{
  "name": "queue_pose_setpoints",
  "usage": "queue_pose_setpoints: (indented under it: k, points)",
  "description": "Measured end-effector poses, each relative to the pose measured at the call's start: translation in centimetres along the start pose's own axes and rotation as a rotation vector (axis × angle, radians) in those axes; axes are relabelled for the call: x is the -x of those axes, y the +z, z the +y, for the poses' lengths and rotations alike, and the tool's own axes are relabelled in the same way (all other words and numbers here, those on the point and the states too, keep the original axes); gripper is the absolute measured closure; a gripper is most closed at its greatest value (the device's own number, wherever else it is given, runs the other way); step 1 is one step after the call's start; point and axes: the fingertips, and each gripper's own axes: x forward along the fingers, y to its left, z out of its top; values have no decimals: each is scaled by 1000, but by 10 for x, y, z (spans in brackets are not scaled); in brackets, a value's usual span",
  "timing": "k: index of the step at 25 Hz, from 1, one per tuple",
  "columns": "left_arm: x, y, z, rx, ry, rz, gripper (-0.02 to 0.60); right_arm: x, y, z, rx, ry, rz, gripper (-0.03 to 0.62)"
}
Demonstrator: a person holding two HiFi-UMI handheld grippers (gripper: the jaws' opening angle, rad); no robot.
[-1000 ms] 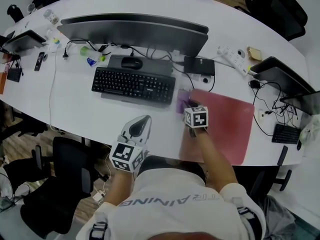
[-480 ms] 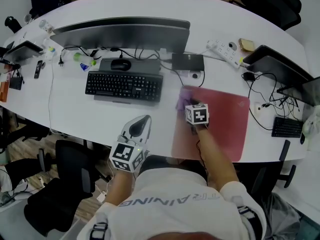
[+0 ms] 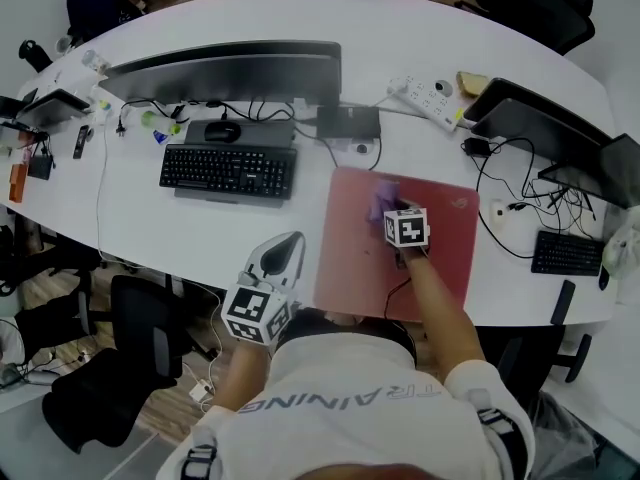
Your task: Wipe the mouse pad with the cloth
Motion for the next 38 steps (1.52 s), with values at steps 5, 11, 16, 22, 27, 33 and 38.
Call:
queue_pose_setpoints:
  k: [5,11,16,22,27,33,38]
  points:
    - [-16,3,-42,-11,-2,-10,549,27,-15,-57,-11,-40,-5,502]
    - [-38,5,-90,-24,-21,-19,549,61,-34,-126,-32,-98,-12,500]
    - [-55,6,-125,-28,-43,-27,549,83,-53,-178,-71,-133,-19,501]
    - [-64,6,-151,-40,-58,-31,549,114,-72,-225,-127,-187,-27,500]
    - [-59,4,-154,-34,-49,-29,549,125,-79,-236,-173,-202,-39,502]
    - [-48,5,-147,-37,-58,-30,549,151,-56,-200,-183,-144,-144,502]
    - [-26,6,-128,-39,-83,-35,549,170,-35,-135,-169,-76,-212,502]
